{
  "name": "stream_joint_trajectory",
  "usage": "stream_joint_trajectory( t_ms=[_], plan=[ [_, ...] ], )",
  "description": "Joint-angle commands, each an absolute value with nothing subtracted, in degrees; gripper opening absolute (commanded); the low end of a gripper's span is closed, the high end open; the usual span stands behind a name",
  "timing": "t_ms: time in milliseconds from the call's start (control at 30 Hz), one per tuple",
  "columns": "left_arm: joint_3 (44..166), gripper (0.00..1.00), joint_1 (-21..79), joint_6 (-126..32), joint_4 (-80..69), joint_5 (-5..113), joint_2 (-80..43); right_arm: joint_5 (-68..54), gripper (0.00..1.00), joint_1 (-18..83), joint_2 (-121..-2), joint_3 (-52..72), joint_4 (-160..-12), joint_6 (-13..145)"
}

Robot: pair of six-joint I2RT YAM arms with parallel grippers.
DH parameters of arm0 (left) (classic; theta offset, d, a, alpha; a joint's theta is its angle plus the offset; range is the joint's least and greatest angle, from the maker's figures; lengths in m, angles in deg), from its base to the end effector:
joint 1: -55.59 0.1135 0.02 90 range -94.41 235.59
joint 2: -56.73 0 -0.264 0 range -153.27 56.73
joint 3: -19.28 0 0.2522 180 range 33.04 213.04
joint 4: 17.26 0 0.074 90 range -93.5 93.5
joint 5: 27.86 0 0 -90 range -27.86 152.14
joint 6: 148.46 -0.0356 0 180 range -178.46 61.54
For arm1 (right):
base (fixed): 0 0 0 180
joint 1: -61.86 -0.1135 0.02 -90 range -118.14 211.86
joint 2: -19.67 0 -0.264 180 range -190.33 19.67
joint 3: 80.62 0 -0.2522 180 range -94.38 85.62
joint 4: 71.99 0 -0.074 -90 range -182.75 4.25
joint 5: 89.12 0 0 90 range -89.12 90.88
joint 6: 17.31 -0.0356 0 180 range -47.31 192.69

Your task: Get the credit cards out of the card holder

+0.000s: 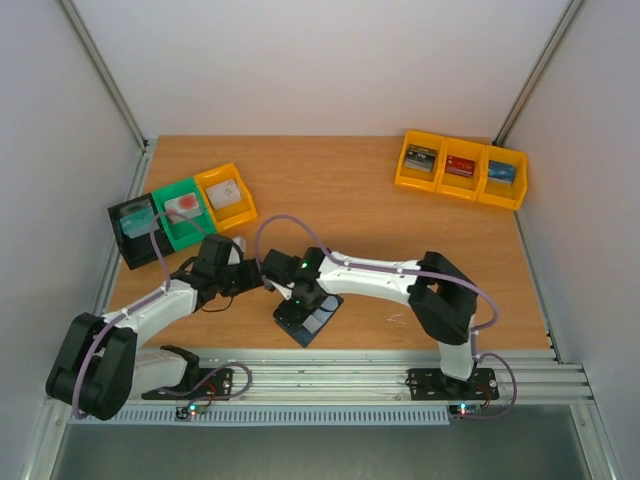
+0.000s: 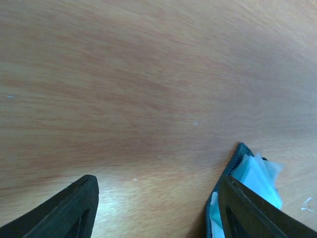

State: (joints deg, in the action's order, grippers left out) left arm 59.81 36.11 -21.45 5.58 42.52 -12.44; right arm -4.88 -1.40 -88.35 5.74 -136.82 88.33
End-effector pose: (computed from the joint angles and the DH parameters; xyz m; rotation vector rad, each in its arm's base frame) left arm 0.1982 -0.0828 0.1552 -0.2397 2.5798 -0.8216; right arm 0.1617 0.3289 0.1944 -1.9169 2.3070 0.2524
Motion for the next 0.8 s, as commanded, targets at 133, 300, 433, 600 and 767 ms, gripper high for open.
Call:
stream_joint_trajectory(
  t_ms=[133,300,433,600,767],
  plan=[
    [58.0,0.67,37.7,-19.5,5.8,45.2,-10.2,5.4,0.24,-3.3,-96.0,0.3,-139.2,82.5],
    [57.0,0.67,38.0,-20.1,0.6,39.1,-9.5,9.2,0.01,-0.8,-92.0,1.5,-140.0,79.6],
    [55.6,0.67,38.0,-20.6,-8.5,31.9,-9.4,0.5,0.01,5.6,-84.0,7.4,-132.6,76.9],
    [53.4,0.72,37.7,-18.6,-23.1,21.4,-9.6,-12.5,0.01,14.0,-73.1,15.3,-121.7,73.1],
    [54.9,0.87,35.7,-18.9,-28.4,15.9,-10.1,-13.3,0.01,17.0,-69.9,15.3,-121.0,70.4]
  ],
)
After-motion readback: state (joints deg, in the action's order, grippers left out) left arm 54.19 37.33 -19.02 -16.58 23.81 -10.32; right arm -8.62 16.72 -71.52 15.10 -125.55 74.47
